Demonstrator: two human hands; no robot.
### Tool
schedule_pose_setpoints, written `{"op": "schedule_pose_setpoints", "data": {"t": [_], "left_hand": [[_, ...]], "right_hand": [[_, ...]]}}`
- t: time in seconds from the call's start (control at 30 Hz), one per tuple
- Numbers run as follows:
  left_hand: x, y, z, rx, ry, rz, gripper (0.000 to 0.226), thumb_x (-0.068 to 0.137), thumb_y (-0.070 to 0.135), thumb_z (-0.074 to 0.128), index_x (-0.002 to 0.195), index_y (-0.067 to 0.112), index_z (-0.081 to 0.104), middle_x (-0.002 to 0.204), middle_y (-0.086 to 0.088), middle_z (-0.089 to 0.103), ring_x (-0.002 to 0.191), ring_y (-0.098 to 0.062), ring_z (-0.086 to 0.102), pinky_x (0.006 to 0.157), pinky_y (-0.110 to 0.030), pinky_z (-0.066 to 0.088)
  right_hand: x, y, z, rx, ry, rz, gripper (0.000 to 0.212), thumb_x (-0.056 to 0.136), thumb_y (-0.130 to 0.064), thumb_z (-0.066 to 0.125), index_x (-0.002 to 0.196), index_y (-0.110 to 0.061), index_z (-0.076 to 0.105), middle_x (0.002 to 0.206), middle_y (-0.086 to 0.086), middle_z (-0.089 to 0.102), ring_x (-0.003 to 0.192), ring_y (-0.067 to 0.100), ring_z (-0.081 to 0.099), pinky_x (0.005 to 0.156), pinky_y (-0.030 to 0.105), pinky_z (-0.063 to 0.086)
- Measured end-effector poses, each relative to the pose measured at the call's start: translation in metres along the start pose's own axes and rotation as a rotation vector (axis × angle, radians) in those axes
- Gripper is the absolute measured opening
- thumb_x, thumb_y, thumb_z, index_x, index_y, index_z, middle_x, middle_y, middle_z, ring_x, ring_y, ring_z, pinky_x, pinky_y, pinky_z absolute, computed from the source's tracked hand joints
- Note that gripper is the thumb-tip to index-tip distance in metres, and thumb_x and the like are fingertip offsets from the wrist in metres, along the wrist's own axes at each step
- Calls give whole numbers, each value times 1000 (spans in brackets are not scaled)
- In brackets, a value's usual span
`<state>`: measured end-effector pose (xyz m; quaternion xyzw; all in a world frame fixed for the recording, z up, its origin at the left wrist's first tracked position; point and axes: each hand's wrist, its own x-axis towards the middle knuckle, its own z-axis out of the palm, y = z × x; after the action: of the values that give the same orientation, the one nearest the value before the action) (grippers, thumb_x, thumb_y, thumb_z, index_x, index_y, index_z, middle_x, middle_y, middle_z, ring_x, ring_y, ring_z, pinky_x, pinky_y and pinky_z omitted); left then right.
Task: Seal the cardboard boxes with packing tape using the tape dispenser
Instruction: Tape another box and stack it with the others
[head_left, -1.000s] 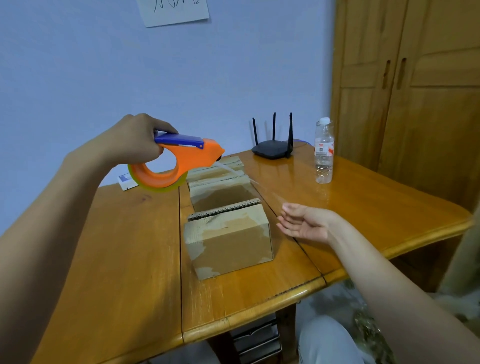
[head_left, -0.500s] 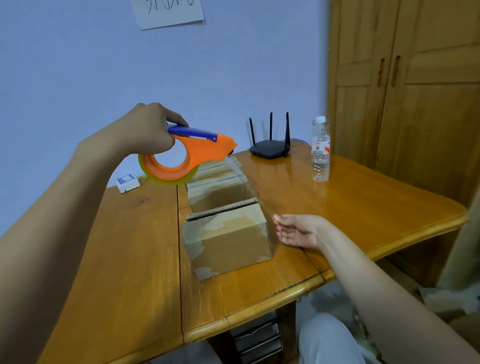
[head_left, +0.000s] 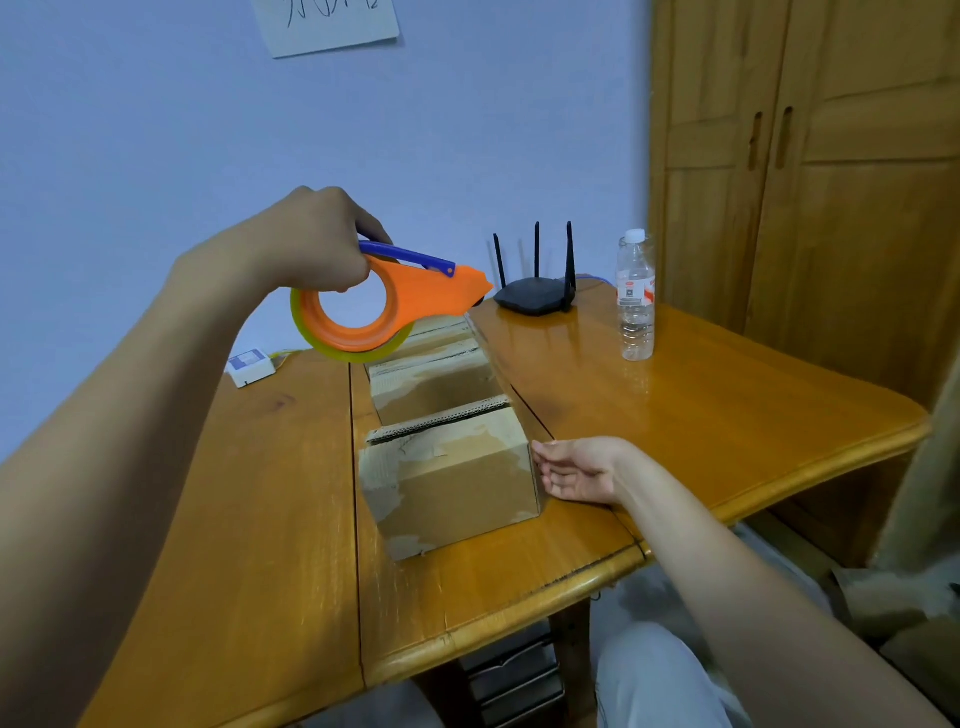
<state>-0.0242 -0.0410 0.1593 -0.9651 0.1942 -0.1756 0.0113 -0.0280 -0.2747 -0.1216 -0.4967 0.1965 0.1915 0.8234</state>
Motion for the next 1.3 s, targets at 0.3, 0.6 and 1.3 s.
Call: {"op": "schedule_pose_setpoints", "data": {"t": [0.3, 0.6, 1.3], "left_hand": [[-2, -8, 7, -18, -23, -28, 45, 85, -2, 58, 125, 16, 67, 70, 7, 53, 64, -17, 51, 50, -23, 38], [-2, -10, 11, -70, -24, -34, 47, 84, -1, 56, 126, 18, 67, 68, 5, 57, 64, -17, 52, 50, -24, 37], [0, -16, 15, -49, 11, -28, 42, 87, 2, 57, 125, 16, 66, 75, 3, 53, 64, -18, 48, 52, -25, 38]], "right_hand": [[-5, 6, 9, -117, 101, -140, 26, 85, -9, 77, 106, 2, 66, 98, 15, 74, 97, 26, 69, 74, 37, 60], [-7, 21, 17, -176, 392, -299, 24, 93, 7, 61, 111, -8, 59, 117, 22, 66, 97, 30, 70, 68, 32, 62], [-25, 39, 51, -660, 188, -768, 109, 76, -40, 86, 160, -24, 19, 159, -3, 39, 146, 18, 35, 119, 44, 34]]}}
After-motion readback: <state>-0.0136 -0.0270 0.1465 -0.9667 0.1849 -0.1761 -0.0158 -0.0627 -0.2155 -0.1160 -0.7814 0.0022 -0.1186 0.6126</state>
